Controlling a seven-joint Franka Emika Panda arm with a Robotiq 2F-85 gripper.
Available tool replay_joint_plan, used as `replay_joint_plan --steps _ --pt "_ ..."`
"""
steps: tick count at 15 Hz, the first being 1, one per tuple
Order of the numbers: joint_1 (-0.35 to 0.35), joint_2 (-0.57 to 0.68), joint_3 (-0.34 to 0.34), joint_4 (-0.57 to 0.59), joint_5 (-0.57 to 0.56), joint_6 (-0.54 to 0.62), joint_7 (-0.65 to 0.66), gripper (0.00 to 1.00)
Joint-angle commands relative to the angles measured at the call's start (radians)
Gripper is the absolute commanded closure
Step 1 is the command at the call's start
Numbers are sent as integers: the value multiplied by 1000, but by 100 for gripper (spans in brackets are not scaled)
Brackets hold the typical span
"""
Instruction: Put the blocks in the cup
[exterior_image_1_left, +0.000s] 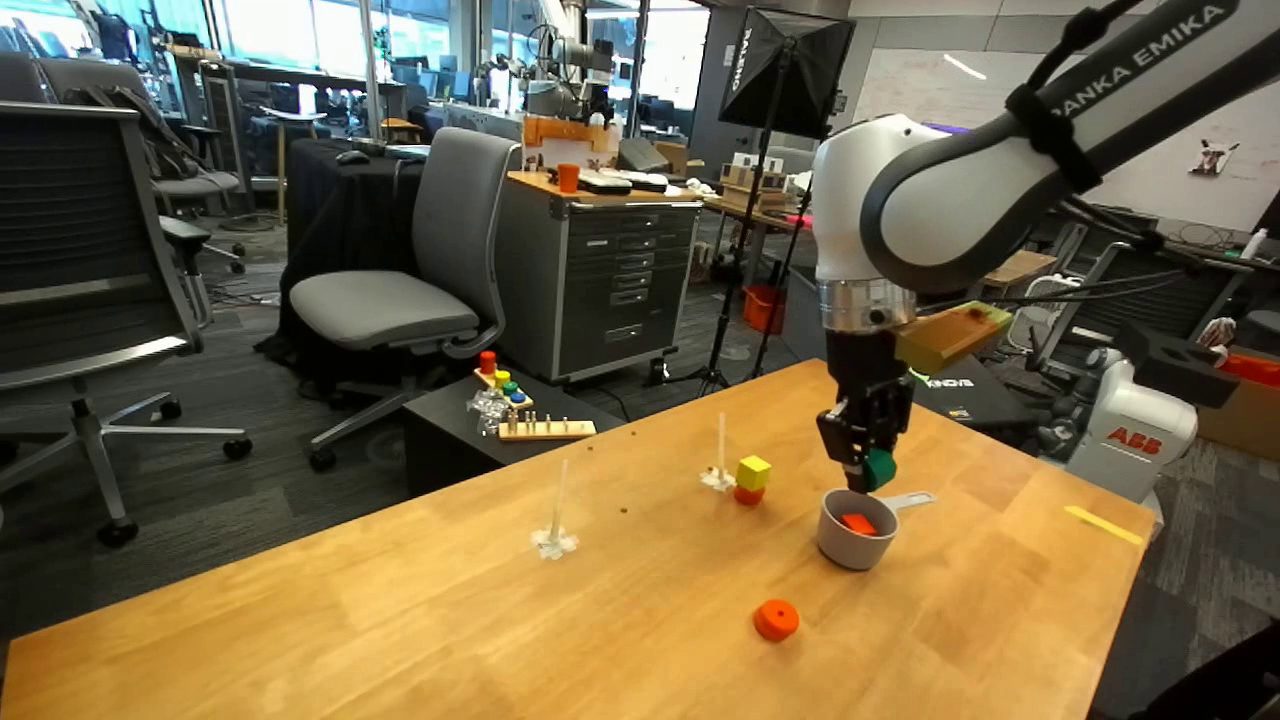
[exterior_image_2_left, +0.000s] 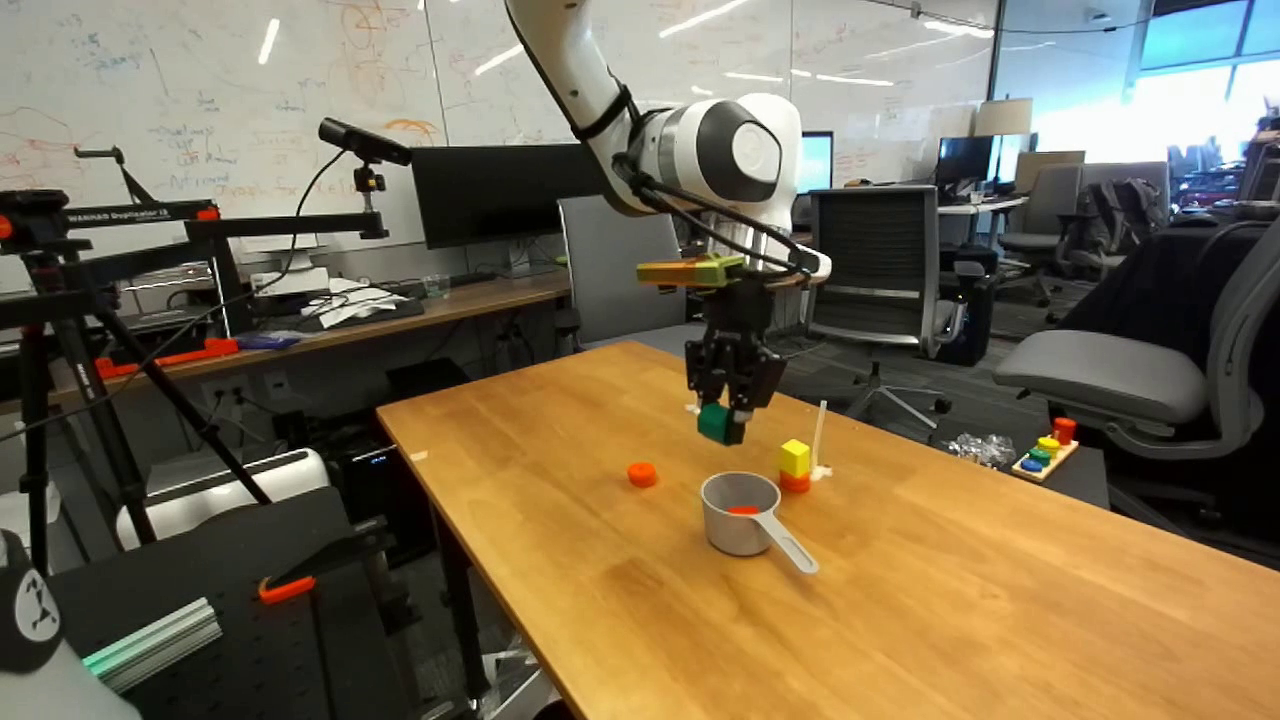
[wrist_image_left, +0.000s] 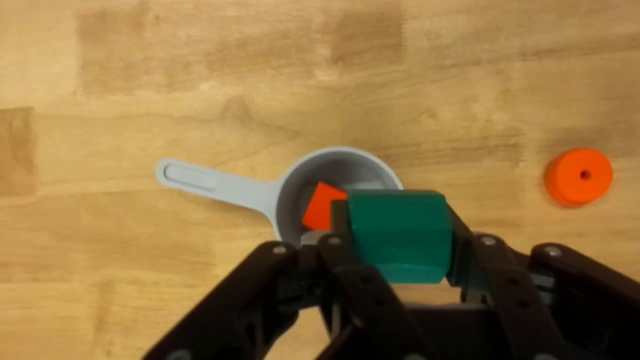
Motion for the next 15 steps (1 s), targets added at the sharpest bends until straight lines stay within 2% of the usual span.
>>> replay_joint_plan --steps 1,7,14,15 --pt "-20 -64 1 -112 22 29 26 82" --pt "-45 -24 5 -81 39 25 16 82" --pt "-33 22 10 -23 33 51 20 82" --pt "-31 30 12 -12 35 50 21 44"
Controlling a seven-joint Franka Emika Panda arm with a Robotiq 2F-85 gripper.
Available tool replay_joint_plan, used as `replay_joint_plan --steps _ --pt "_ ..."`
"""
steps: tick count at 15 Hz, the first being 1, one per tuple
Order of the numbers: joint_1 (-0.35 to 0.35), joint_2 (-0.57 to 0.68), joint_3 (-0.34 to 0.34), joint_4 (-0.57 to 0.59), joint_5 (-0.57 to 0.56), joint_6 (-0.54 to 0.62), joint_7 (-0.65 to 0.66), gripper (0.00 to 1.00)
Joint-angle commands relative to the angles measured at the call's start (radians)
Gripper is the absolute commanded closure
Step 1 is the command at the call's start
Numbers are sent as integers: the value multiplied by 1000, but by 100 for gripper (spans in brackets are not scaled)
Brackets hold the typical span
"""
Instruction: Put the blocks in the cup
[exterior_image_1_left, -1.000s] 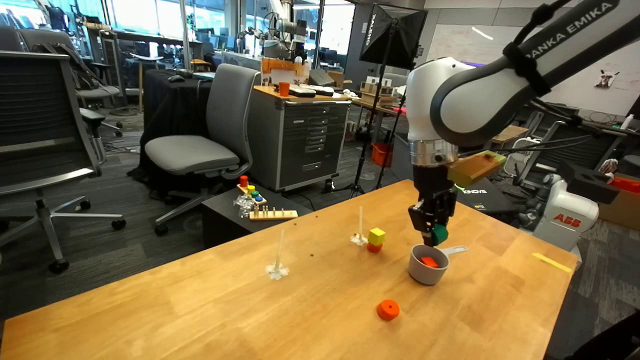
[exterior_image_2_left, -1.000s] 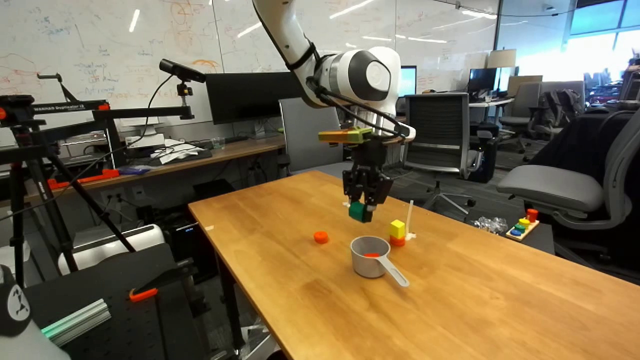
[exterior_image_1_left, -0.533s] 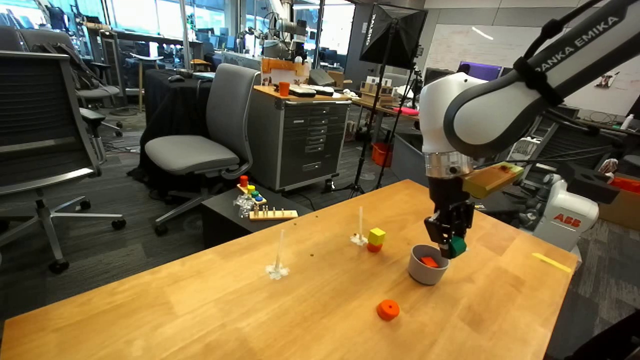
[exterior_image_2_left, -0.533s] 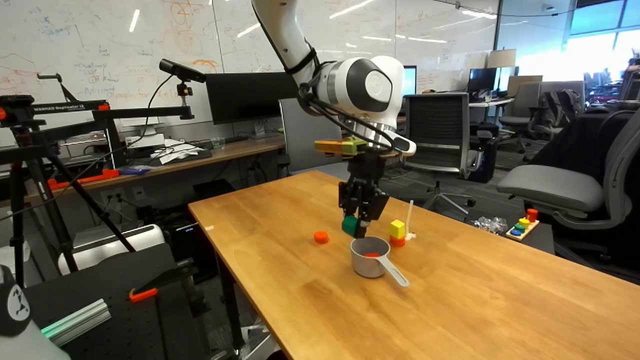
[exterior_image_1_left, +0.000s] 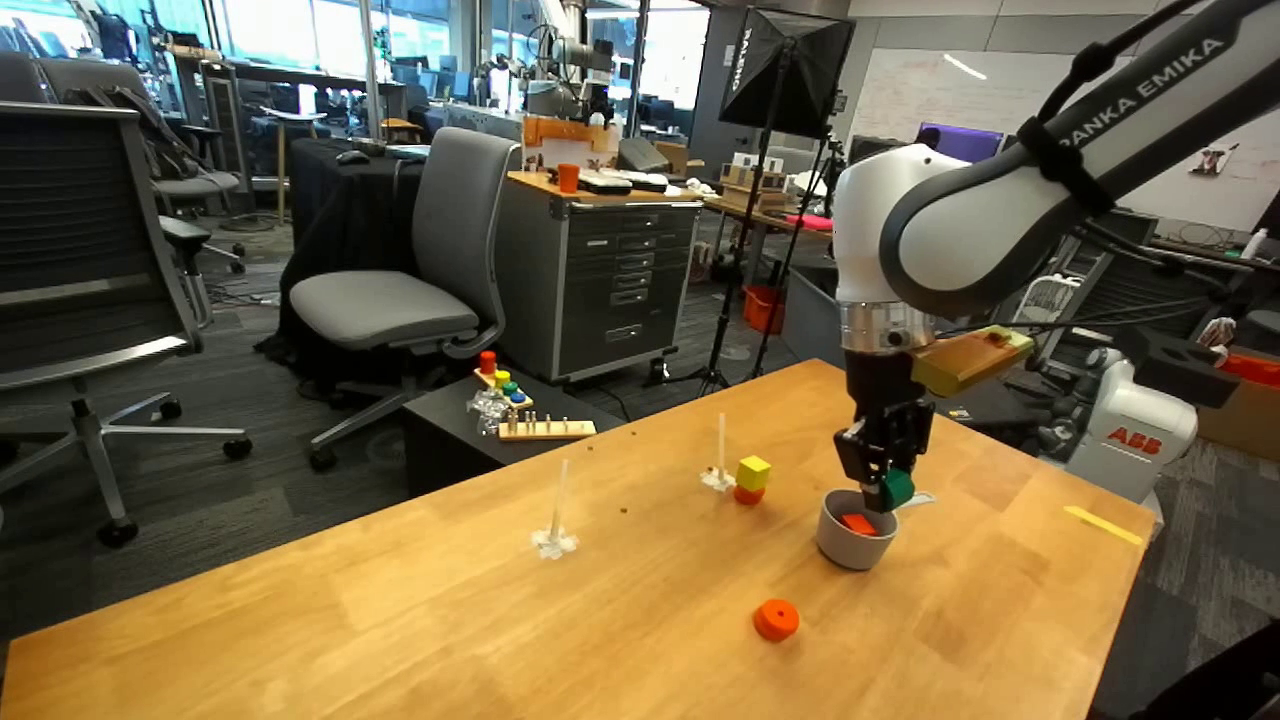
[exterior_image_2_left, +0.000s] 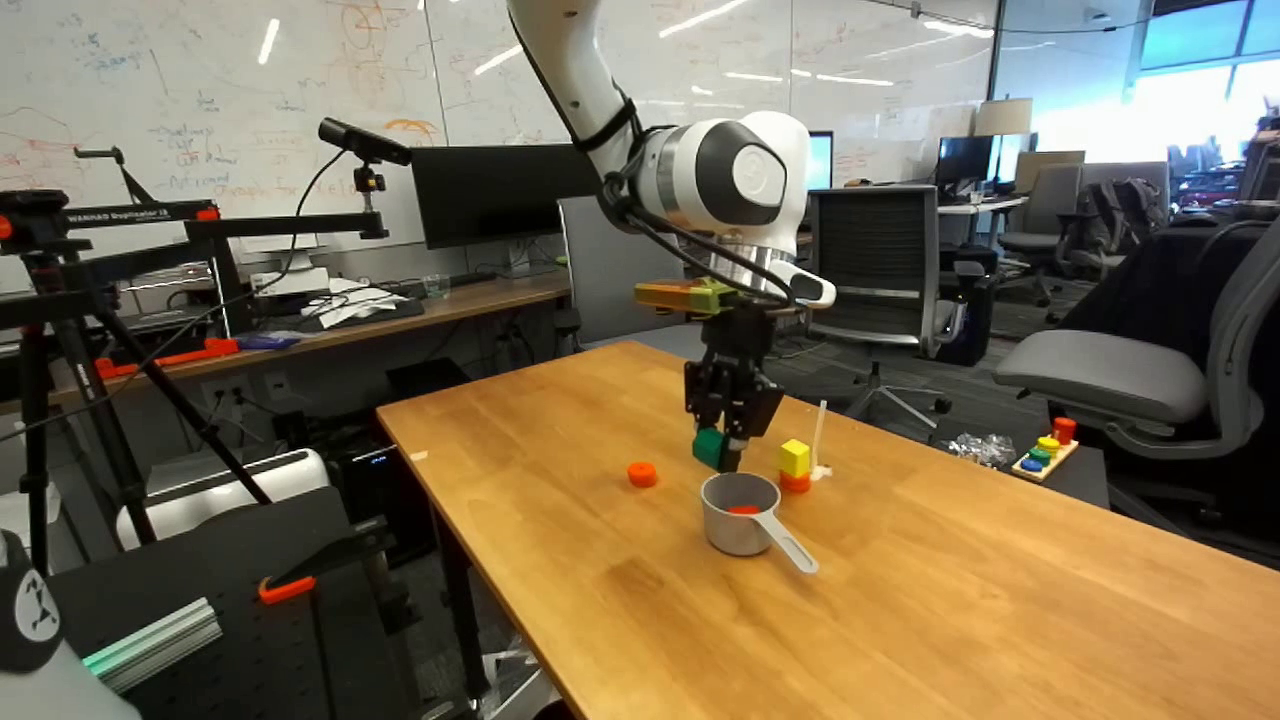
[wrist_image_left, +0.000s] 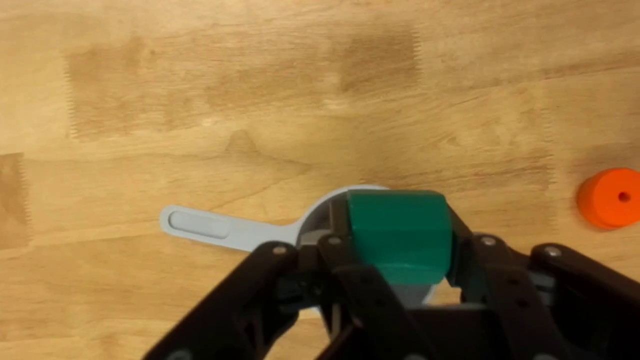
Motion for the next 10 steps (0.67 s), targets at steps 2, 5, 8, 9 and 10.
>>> replay_joint_plan --steps 2,5,8,9,10 --pt "7 48 8 70 21 2 13 25" --pt "7 72 7 98 28 -4 19 2" --pt "8 82 4 111 32 -2 18 0" --pt "11 85 2 121 30 -2 21 0" --pt "11 85 4 129 32 4 21 0"
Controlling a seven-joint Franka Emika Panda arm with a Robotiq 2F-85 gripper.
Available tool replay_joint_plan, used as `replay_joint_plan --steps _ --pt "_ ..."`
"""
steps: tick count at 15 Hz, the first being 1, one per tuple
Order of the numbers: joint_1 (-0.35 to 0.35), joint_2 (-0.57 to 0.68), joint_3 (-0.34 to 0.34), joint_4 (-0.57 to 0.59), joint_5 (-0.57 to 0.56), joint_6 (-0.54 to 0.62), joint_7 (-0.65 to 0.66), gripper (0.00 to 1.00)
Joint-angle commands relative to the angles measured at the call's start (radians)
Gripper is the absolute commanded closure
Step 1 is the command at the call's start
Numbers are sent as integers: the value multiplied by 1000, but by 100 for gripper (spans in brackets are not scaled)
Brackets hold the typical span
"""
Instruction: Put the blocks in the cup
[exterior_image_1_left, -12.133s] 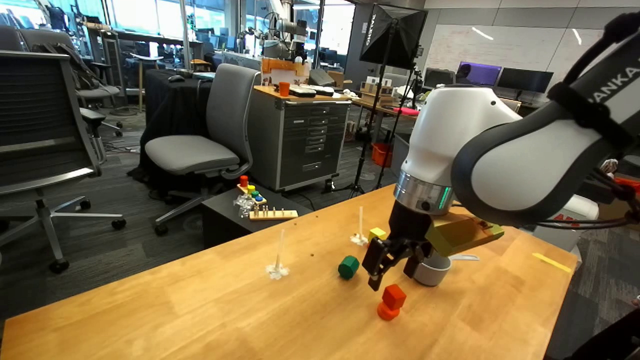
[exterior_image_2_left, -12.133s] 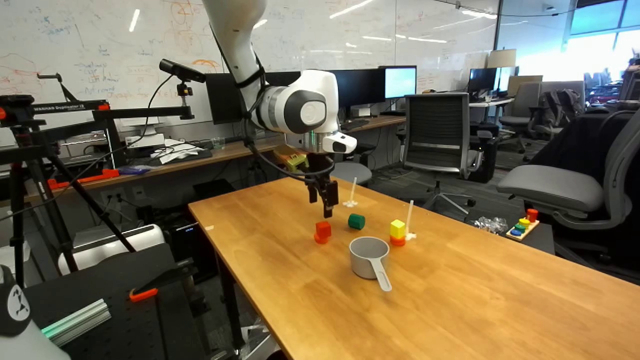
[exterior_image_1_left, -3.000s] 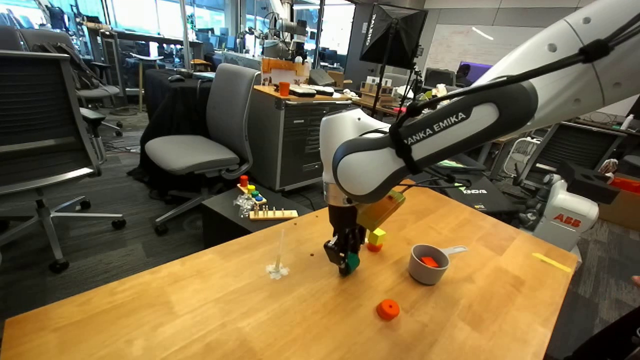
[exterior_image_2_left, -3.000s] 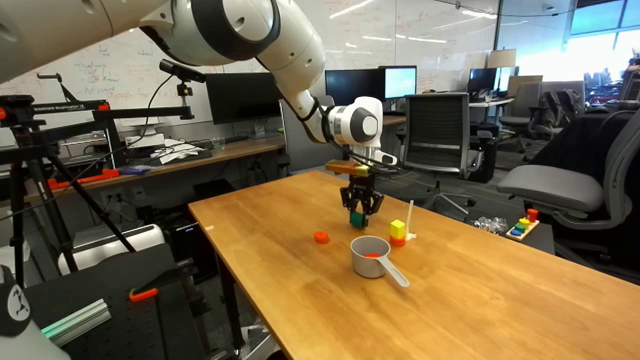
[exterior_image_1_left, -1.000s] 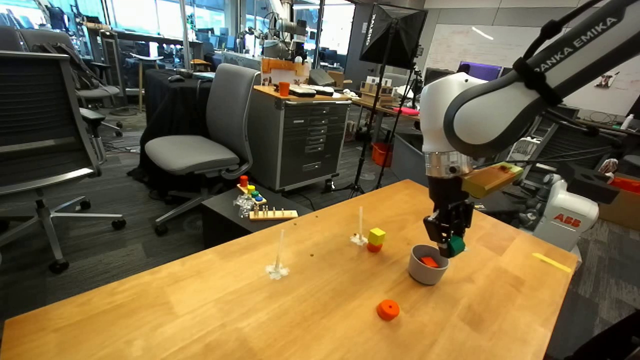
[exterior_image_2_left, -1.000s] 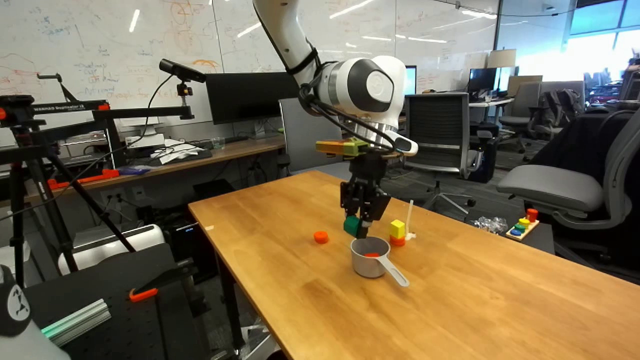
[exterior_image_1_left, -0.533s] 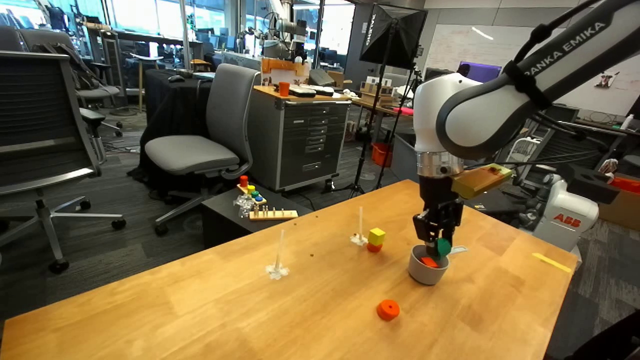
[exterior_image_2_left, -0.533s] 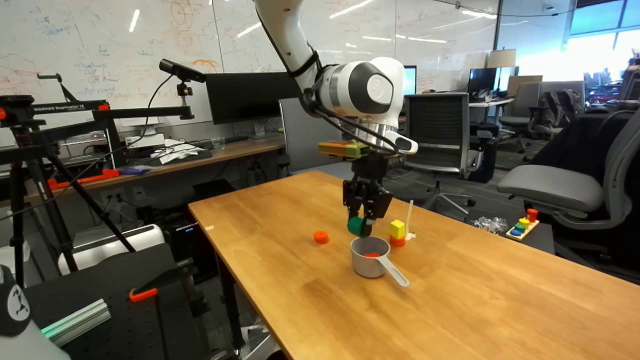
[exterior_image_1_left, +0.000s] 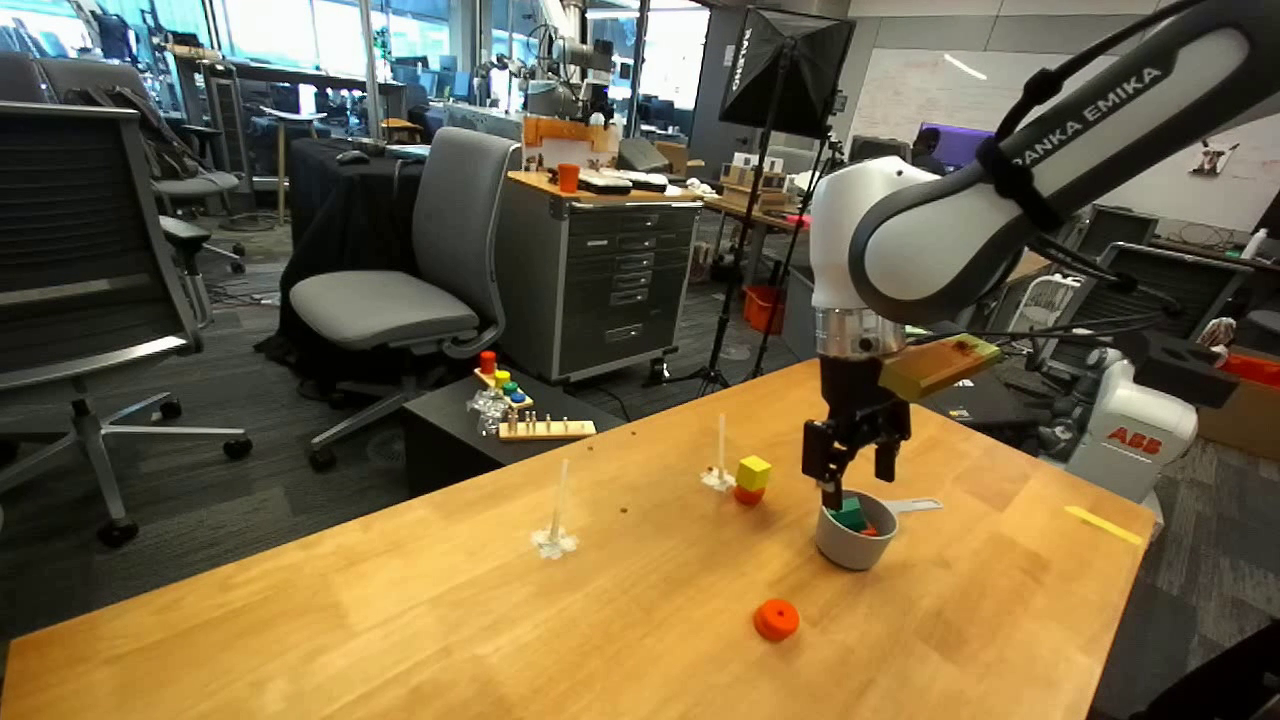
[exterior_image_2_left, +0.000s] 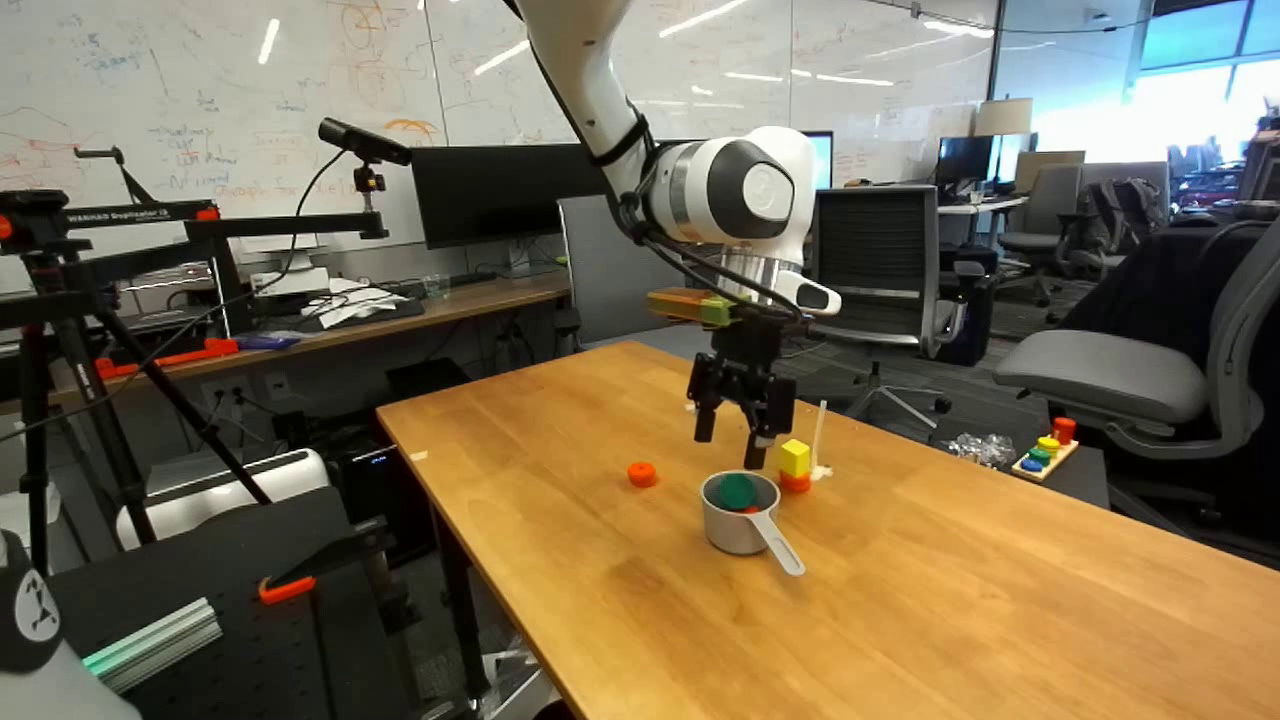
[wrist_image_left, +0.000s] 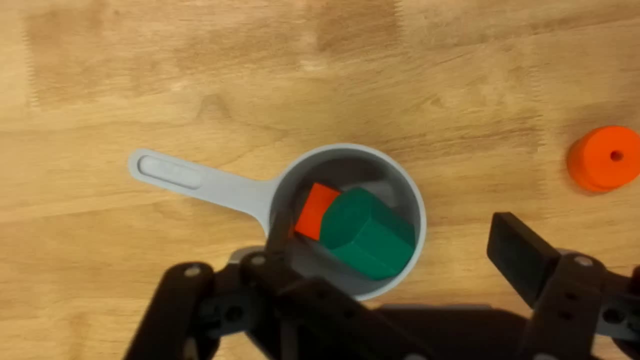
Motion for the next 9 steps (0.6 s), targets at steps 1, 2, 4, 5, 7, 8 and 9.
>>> replay_joint_plan --steps 1,2,4,5,7,8,9 --pt "4 10 3 57 17 4 11 0" --pt "4 14 3 78 19 0 11 0" --pt "4 26 2 131 19 -7 11 0" --pt "4 37 1 165 20 -12 14 0" --pt "4 60 1 221 24 -16 19 0" --pt "4 79 1 254 29 -20 24 0" --pt "4 94 1 280 33 -23 28 0"
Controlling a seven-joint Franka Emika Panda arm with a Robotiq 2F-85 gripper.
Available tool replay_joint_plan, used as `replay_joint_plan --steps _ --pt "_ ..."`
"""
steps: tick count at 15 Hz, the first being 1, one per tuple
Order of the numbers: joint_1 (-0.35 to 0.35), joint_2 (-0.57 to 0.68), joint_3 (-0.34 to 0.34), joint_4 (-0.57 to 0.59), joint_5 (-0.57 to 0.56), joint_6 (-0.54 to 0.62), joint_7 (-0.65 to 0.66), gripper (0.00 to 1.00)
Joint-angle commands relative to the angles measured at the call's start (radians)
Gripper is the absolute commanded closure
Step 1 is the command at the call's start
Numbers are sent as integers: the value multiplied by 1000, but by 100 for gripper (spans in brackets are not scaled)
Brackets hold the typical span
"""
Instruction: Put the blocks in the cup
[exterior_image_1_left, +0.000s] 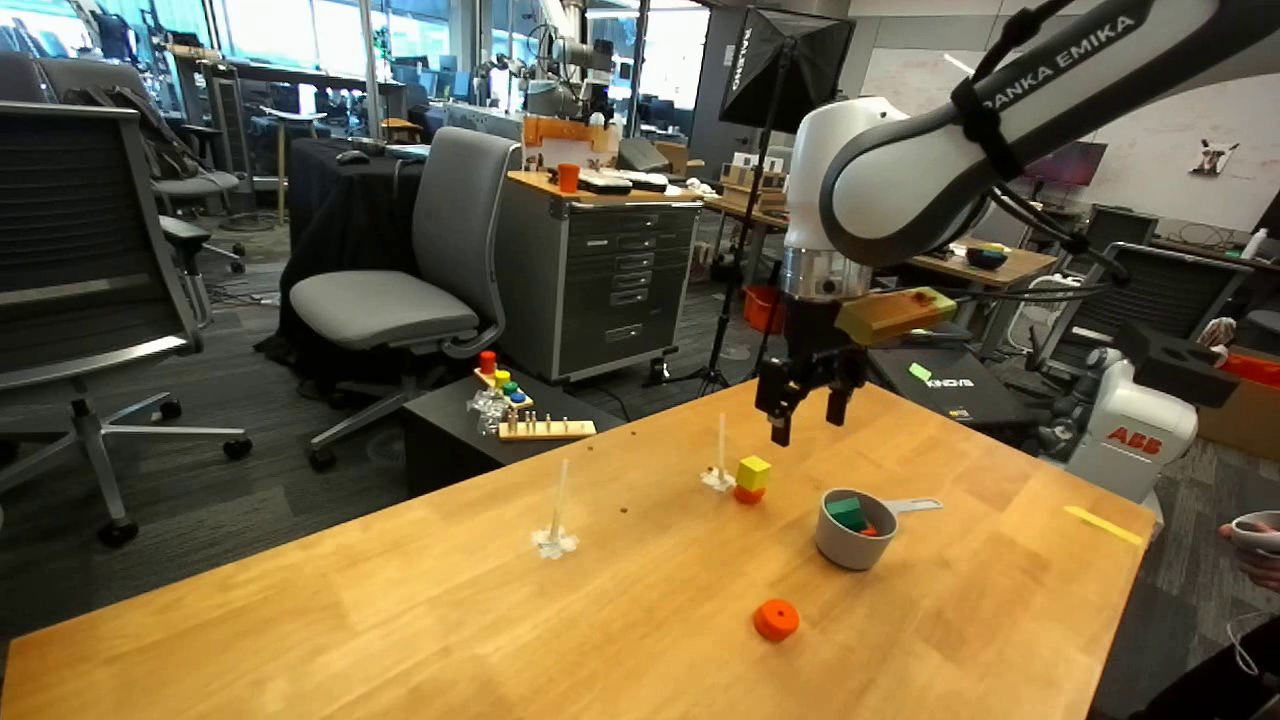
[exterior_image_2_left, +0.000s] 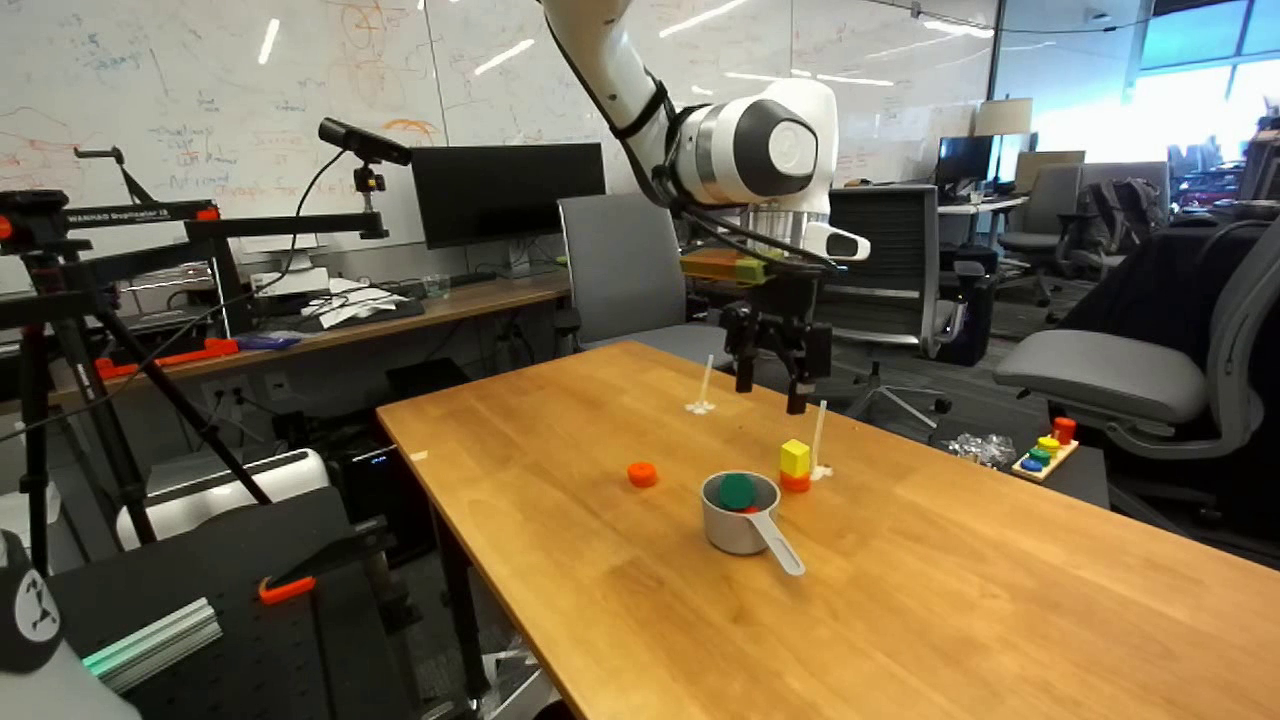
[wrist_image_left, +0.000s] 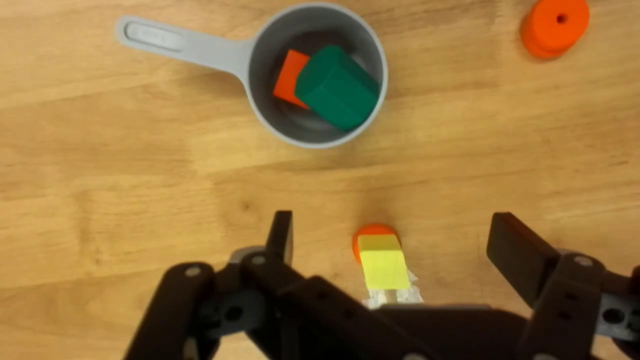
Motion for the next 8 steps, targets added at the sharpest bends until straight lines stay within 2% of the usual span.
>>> replay_joint_plan --steps 1,8 --pt "4 86 0 145 25 -30 25 0" --pt "9 253 -8 352 25 -62 45 0"
